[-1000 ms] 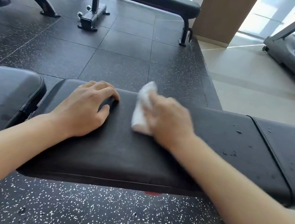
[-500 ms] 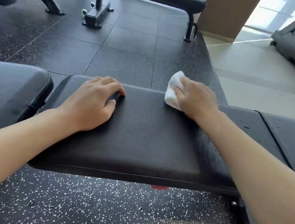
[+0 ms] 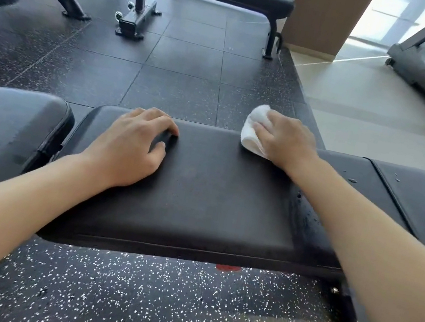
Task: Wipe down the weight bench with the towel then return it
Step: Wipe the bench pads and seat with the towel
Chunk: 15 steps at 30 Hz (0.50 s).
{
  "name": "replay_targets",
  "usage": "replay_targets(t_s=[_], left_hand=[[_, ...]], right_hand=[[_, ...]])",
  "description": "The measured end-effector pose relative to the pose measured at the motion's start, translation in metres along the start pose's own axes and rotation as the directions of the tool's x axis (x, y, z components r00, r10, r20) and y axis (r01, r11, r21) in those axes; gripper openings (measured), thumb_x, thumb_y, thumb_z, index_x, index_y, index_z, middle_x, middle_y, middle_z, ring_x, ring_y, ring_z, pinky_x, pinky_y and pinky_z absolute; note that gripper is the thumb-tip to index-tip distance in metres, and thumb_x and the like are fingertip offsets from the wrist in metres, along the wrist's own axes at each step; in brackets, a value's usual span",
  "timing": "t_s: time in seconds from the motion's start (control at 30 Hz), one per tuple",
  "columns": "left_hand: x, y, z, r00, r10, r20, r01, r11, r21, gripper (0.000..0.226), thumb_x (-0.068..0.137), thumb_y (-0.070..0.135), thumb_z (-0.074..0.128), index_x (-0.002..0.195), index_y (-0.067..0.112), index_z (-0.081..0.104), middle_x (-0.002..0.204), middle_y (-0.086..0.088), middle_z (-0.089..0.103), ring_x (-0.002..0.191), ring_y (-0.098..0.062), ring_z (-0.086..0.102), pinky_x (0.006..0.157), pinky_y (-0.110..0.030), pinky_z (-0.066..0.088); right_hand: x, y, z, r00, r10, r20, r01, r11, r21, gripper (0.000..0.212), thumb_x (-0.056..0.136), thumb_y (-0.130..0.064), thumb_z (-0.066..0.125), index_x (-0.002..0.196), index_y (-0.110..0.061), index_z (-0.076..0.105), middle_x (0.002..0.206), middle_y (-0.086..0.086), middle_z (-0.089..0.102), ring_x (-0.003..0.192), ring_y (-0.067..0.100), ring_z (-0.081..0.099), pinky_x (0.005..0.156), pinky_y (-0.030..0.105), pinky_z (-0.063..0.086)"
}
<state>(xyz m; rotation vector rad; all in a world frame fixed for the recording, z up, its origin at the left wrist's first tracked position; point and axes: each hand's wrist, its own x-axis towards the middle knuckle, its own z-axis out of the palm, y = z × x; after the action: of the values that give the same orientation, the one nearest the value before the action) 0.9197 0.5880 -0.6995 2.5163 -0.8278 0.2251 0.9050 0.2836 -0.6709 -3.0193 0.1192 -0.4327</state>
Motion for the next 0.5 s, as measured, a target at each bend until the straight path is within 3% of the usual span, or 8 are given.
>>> replay_targets(t_s=[0.07,0.13,0.23,0.33,0.37,0.4,0.5], left_hand=[[0.000,0.000,0.000,1.000,0.004,0.003,-0.004,1.000,-0.002,0.036,0.085,0.024,0.047,0.117,0.025,0.064,0.127,0.005,0.063,0.119,-0.025,0.054,0.109,-0.040,0.040],[0.000,0.000,0.000,1.000,-0.001,0.009,0.001,1.000,0.001,0.036,0.085,0.024,0.047,0.117,0.025,0.064,0.127,0.005,0.063,0.118,-0.026,0.054,0.109,-0.041,0.040],[0.001,0.000,0.000,1.000,0.000,-0.003,0.000,1.000,-0.009,0.036,0.083,0.022,0.048,0.114,0.024,0.065,0.123,0.004,0.064,0.114,-0.027,0.055,0.106,-0.043,0.042],[0.000,0.001,0.000,1.000,-0.001,-0.006,0.001,1.000,-0.013,0.036,0.082,0.023,0.049,0.114,0.024,0.065,0.121,0.004,0.065,0.113,-0.027,0.057,0.105,-0.044,0.044],[-0.001,0.001,0.000,1.000,0.003,-0.006,-0.003,1.000,-0.006,0.036,0.082,0.024,0.048,0.114,0.023,0.065,0.121,0.004,0.065,0.113,-0.027,0.057,0.105,-0.044,0.044],[-0.001,0.002,-0.001,1.000,0.006,-0.002,-0.006,1.000,0.005,0.036,0.083,0.025,0.048,0.115,0.023,0.064,0.121,0.004,0.064,0.113,-0.026,0.056,0.105,-0.041,0.043],[-0.002,0.004,-0.001,1.000,0.014,0.014,-0.015,1.000,0.027,0.036,0.086,0.028,0.046,0.117,0.022,0.064,0.122,0.004,0.063,0.113,-0.024,0.054,0.104,-0.034,0.040]], right_hand=[[0.000,-0.012,0.008,0.998,0.016,-0.059,-0.019,0.998,-0.057,0.039,0.103,-0.048,0.046,0.127,-0.020,0.058,0.109,0.016,0.072,0.103,0.039,0.067,0.075,0.040,0.043],[-0.034,-0.048,0.015,0.979,-0.142,-0.148,0.139,0.990,-0.031,0.045,0.099,-0.045,0.050,0.136,-0.019,0.056,0.094,0.011,0.073,0.088,0.037,0.070,0.066,0.041,0.050],[-0.106,-0.094,0.000,0.878,-0.462,-0.123,0.478,0.852,0.213,0.025,0.096,-0.044,0.061,0.109,-0.023,0.059,0.081,-0.004,0.063,0.075,0.029,0.060,0.055,0.035,0.043],[-0.128,-0.083,-0.012,0.729,-0.684,0.011,0.645,0.693,0.321,0.028,0.102,-0.049,0.051,0.093,-0.023,0.054,0.086,-0.007,0.056,0.080,0.021,0.050,0.059,0.035,0.039],[-0.118,-0.072,-0.013,0.737,-0.676,0.019,0.640,0.706,0.304,0.028,0.102,-0.050,0.050,0.091,-0.024,0.054,0.086,-0.007,0.055,0.083,0.021,0.052,0.061,0.035,0.039],[-0.100,-0.058,-0.011,0.790,-0.612,0.031,0.583,0.767,0.267,0.027,0.101,-0.050,0.051,0.090,-0.026,0.053,0.086,-0.007,0.056,0.084,0.021,0.055,0.063,0.035,0.039],[-0.041,-0.007,-0.002,0.979,-0.194,0.062,0.182,0.970,0.162,0.024,0.100,-0.054,0.052,0.101,-0.031,0.057,0.092,-0.001,0.067,0.093,0.030,0.065,0.070,0.034,0.037]])
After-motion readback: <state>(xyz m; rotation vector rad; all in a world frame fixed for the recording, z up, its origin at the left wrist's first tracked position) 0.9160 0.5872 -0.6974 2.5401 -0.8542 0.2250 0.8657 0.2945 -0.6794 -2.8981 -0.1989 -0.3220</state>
